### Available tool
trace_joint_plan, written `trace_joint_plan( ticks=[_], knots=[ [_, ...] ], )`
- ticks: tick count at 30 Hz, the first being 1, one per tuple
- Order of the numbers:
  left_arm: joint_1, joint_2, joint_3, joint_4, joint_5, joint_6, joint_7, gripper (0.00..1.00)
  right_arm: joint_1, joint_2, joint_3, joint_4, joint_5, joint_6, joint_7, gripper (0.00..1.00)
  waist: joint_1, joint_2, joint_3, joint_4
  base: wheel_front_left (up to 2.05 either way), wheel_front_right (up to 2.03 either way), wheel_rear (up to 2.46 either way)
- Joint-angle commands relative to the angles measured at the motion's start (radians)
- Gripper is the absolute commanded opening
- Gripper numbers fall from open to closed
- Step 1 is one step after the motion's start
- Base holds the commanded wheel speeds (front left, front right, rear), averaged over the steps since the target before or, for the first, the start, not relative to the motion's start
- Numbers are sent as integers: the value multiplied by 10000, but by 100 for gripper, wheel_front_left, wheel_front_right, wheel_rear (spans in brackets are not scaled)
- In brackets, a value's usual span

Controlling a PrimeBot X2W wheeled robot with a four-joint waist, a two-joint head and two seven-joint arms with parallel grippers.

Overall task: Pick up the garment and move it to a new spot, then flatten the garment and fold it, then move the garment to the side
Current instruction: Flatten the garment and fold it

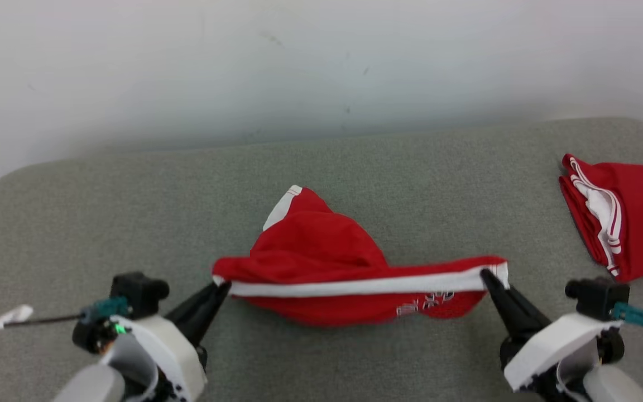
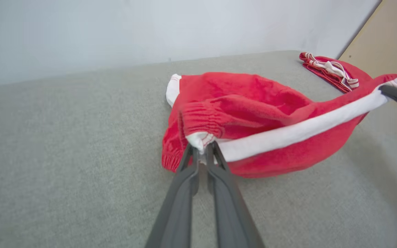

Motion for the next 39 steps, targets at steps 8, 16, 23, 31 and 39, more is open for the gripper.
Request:
trace_joint_plan(
  ticks=[8,16,23,31,39],
  knots=[
    [-3810,788,-490,625,-230,-28,982,0,-3580,32,2,565,587,1,179,0,-1,0,1624,17,0,0,0],
    [-7754,937,-1342,2337,-1372,-11,1885,0,-7387,-62,158,2027,1017,1,335,0,-1,0,2690,42,0,0,0],
    [-10625,614,-1890,4198,-1998,-12,2105,0,-10207,5,141,3555,899,-10,-221,0,-1,0,3414,-86,0,0,0],
    [-12704,272,-1663,5565,-2823,-2,1352,0,-12736,40,-36,4650,901,-18,-1391,0,-1,0,3724,-327,0,0,0],
    [-13294,-153,-1981,5834,-3851,-13,1078,0,-13163,-8,608,4730,1270,-18,-1489,0,-1,0,4077,-348,0,0,0]
  ],
)
